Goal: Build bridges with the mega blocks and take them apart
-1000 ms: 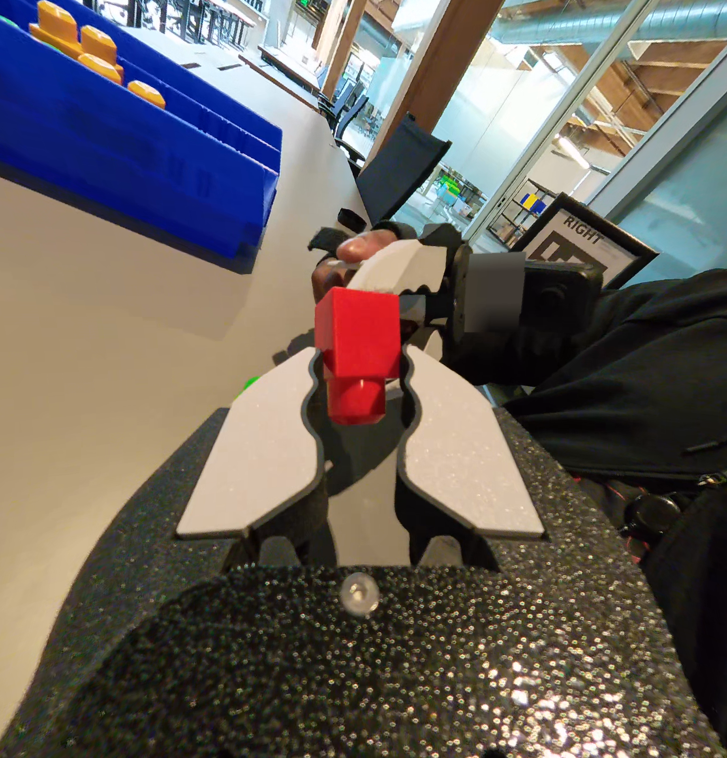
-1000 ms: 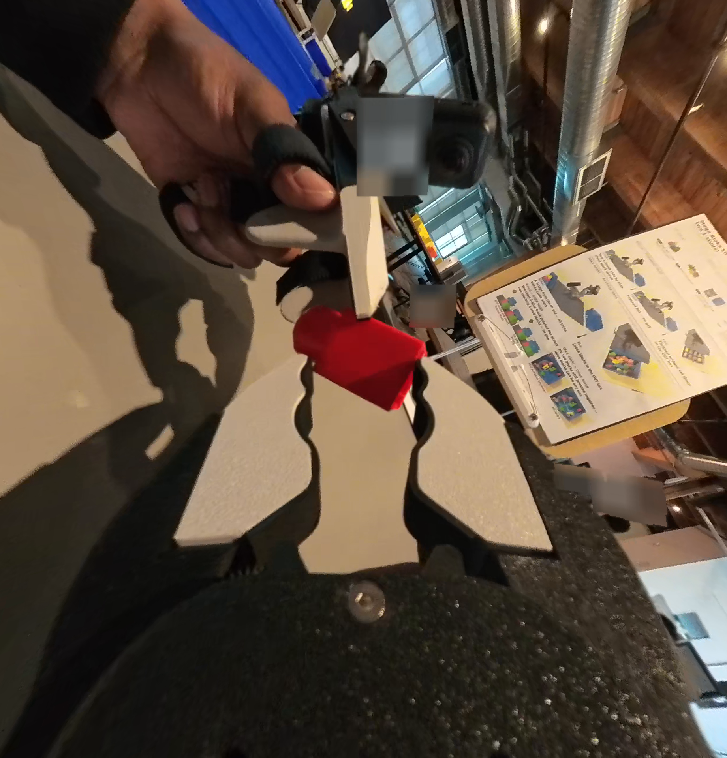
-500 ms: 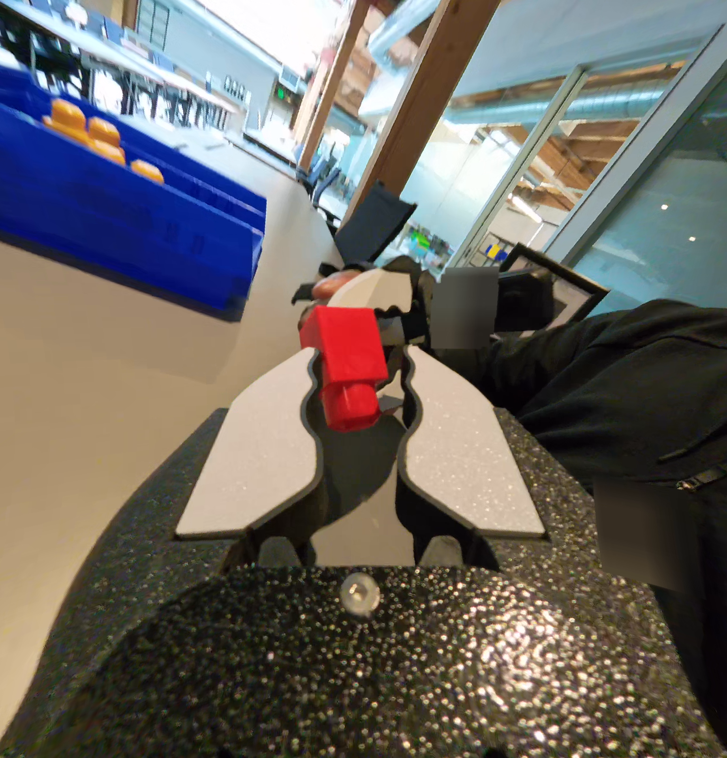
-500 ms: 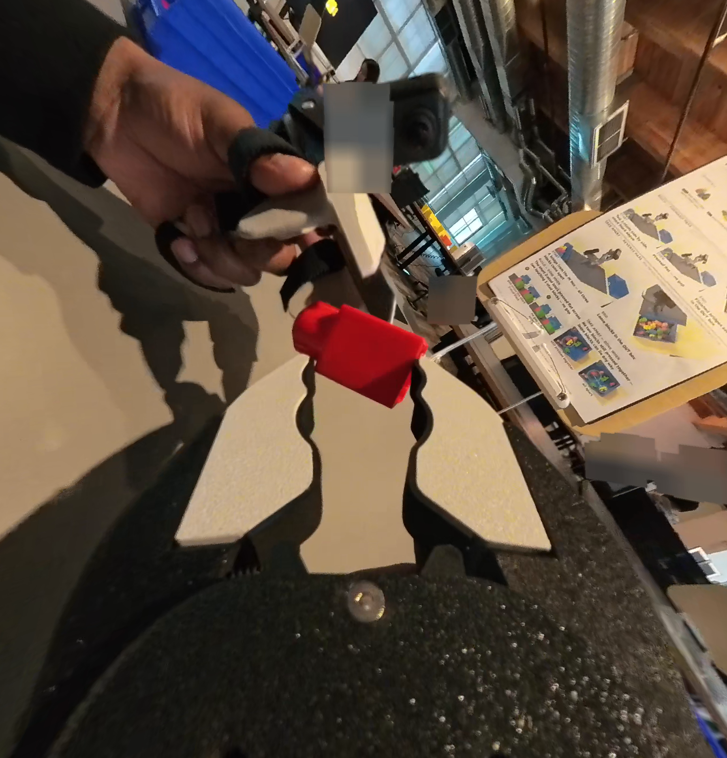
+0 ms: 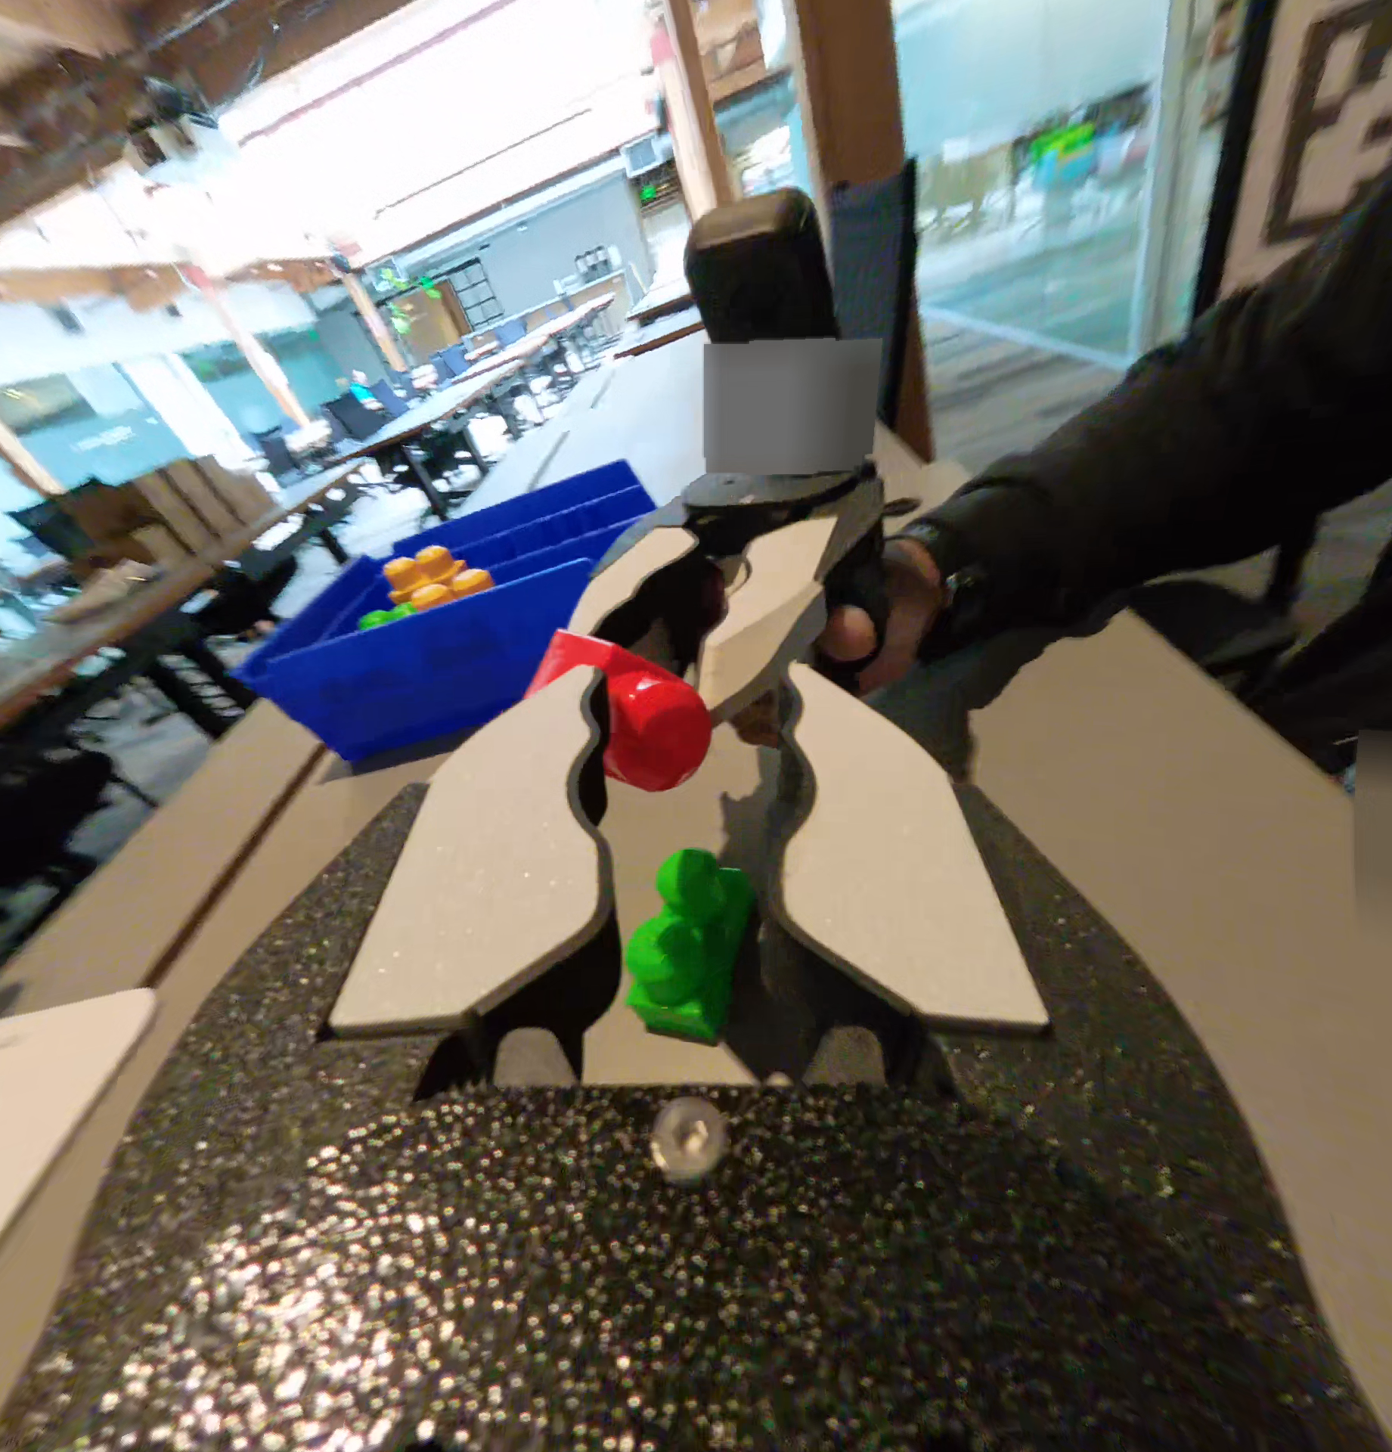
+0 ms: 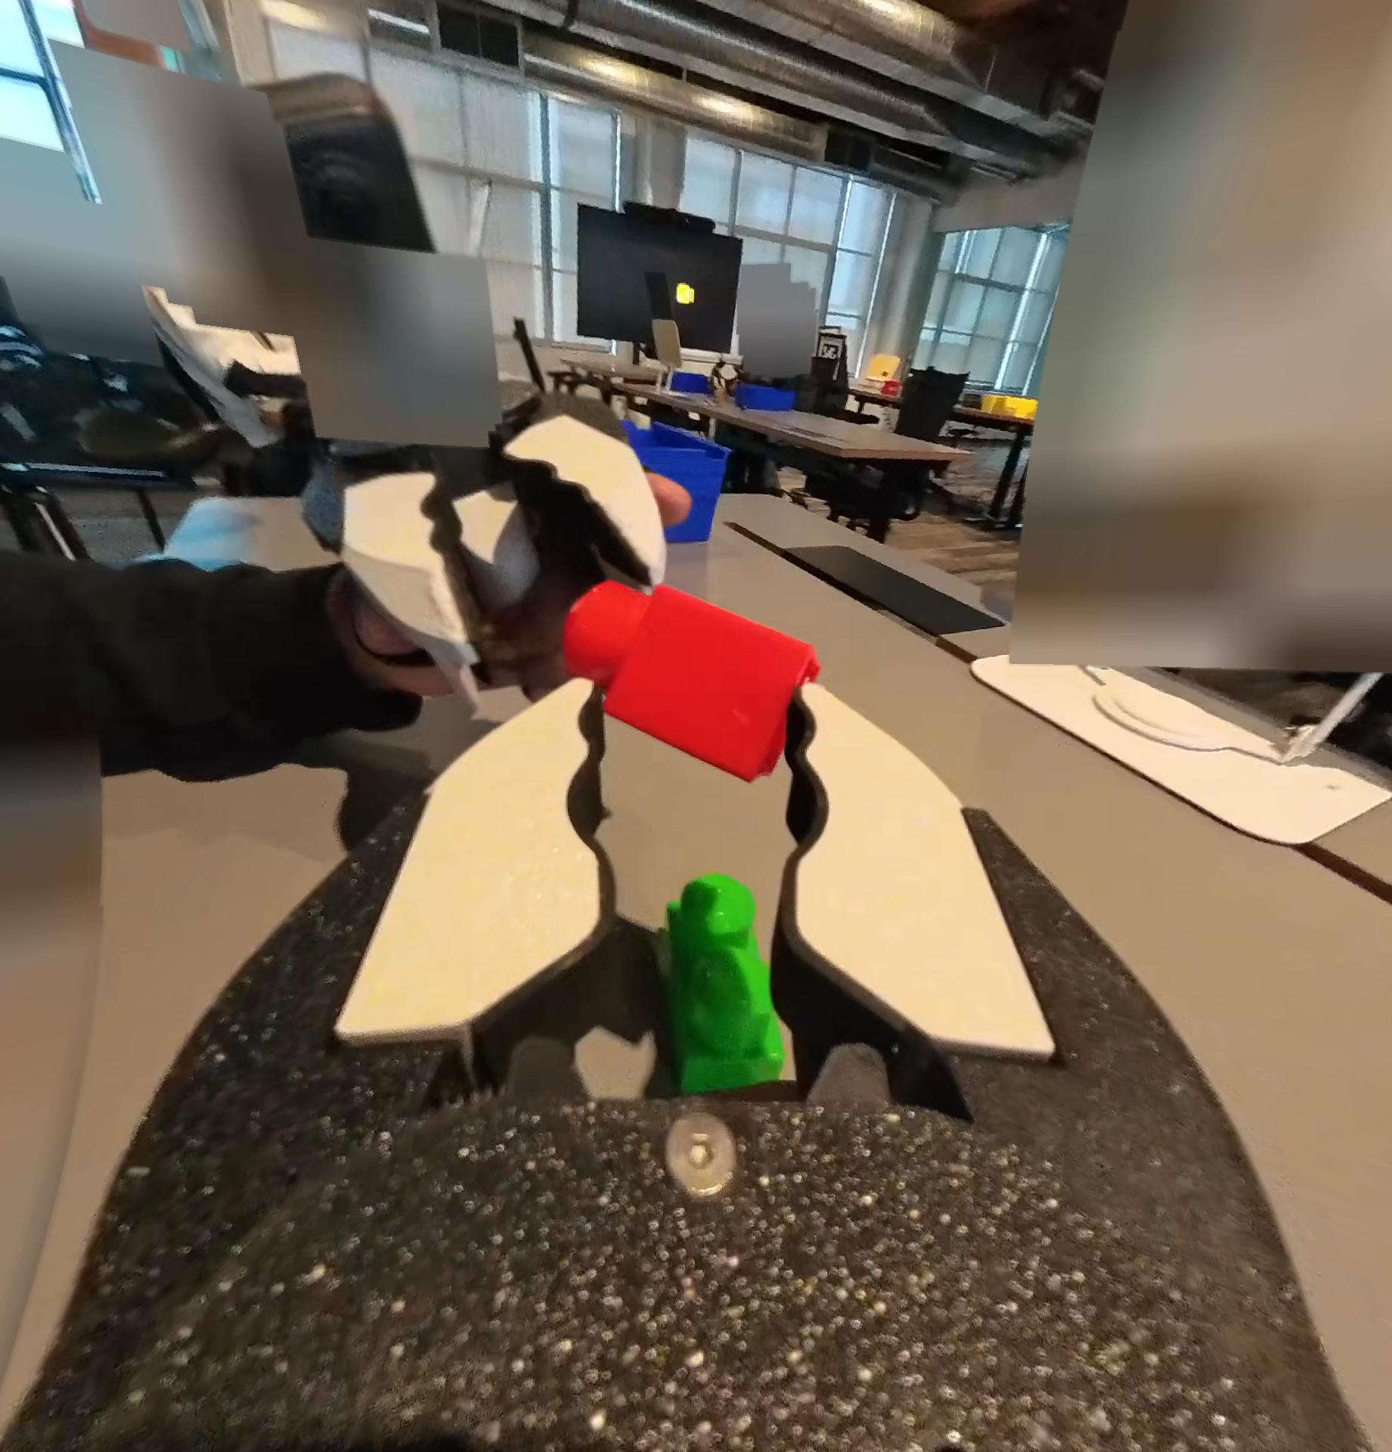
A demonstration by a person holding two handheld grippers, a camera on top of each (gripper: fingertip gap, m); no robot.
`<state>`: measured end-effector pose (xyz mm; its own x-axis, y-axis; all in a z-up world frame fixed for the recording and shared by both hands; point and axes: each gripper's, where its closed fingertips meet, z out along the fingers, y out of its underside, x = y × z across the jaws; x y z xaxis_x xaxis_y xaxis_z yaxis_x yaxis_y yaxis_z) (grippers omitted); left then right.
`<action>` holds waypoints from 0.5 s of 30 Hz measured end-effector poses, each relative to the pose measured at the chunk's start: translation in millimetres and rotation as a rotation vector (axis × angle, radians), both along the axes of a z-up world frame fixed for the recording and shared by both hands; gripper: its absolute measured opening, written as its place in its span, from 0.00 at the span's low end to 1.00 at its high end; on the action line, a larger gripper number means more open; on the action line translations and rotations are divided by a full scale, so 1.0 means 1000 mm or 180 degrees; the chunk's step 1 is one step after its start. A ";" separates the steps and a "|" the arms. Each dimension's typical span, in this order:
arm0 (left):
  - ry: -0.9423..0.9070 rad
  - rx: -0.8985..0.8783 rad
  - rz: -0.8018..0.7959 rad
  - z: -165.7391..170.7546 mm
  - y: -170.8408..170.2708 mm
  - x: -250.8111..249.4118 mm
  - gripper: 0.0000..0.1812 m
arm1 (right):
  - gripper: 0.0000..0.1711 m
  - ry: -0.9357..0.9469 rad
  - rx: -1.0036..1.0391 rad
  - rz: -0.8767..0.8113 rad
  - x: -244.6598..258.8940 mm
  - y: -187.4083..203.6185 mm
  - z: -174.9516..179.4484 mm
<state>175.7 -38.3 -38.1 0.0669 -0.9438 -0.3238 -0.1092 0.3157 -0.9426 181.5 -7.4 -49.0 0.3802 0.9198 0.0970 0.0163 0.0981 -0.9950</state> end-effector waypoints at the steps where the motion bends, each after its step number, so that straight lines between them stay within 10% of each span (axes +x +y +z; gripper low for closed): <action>1: 0.0013 0.0121 0.0100 0.001 0.002 0.000 0.22 | 0.26 0.0031 -0.0043 0.0037 0.000 -0.001 0.000; 15: 0.0269 0.0855 0.0400 -0.004 0.008 -0.005 0.24 | 0.26 0.0485 -0.0711 0.0694 -0.006 -0.016 0.006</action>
